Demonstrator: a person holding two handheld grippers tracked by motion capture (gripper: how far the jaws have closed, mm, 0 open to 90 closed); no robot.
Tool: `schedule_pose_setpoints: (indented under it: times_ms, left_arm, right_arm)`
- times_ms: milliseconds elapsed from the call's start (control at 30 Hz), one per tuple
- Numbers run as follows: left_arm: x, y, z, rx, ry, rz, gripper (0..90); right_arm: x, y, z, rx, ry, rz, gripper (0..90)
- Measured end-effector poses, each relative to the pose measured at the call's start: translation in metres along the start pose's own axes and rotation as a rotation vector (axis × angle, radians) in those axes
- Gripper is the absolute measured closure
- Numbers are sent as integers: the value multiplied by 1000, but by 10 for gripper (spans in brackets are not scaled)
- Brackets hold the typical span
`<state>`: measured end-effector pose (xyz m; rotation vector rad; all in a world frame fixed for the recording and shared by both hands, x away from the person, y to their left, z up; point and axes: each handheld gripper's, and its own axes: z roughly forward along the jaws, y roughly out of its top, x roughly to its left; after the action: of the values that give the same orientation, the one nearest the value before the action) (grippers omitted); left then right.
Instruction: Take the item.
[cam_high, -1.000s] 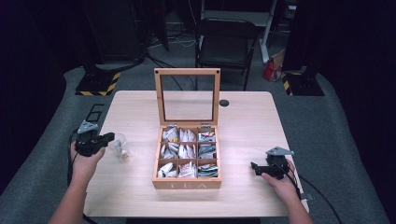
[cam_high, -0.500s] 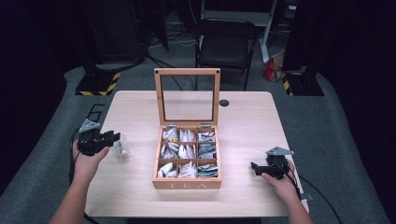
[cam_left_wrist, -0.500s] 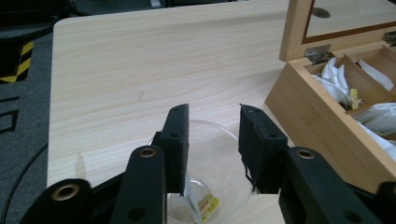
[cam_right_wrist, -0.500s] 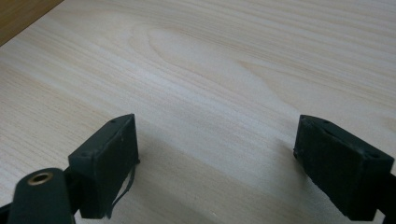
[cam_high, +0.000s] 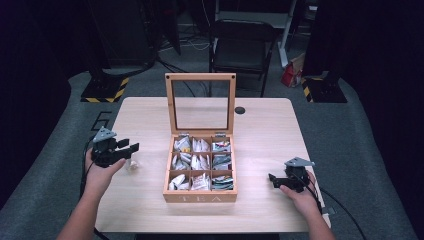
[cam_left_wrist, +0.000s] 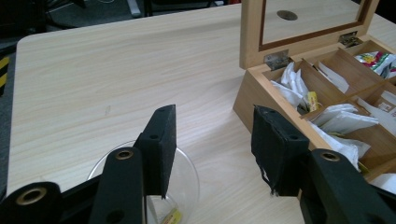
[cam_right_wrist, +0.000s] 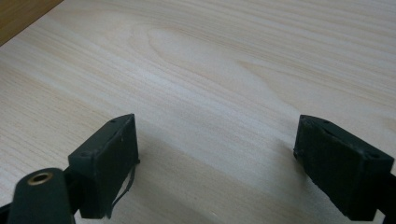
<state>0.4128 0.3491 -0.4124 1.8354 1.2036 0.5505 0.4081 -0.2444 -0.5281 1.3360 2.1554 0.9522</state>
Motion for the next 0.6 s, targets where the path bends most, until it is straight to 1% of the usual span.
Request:
schedule_pose_setpoints:
  times_ms: [67, 167, 233, 267, 367, 400, 433, 467, 600]
  left_arm:
    - [-3, -1, 0, 3, -6, 2, 500]
    - [-8, -3, 2, 4, -16, 5, 496]
    - [-11, -6, 4, 15, -26, 10, 493]
    - [-13, -8, 5, 13, -24, 9, 492]
    - [-16, -12, 8, 28, -37, 9, 489]
    - [-18, -15, 10, 30, -38, 9, 489]
    - [-18, -16, 11, 34, -41, 10, 488]
    - [-19, -18, 12, 39, -44, 11, 488]
    - [-21, -24, 17, 55, -51, 8, 488]
  right_arm:
    - [1, 0, 0, 0, 3, 10, 130]
    - [0, 0, 0, 1, 4, 6, 130]
    - [1, 0, 0, 1, 4, 7, 130]
    - [1, 0, 0, -1, 2, 13, 130]
    - [0, 0, 0, -1, 0, -2, 130]
    - [0, 0, 0, 1, 4, 6, 130]
    - [0, 0, 0, 1, 4, 7, 130]
    - [0, 0, 0, -1, 0, -3, 130]
    - [0, 0, 0, 0, 8, 6, 130]
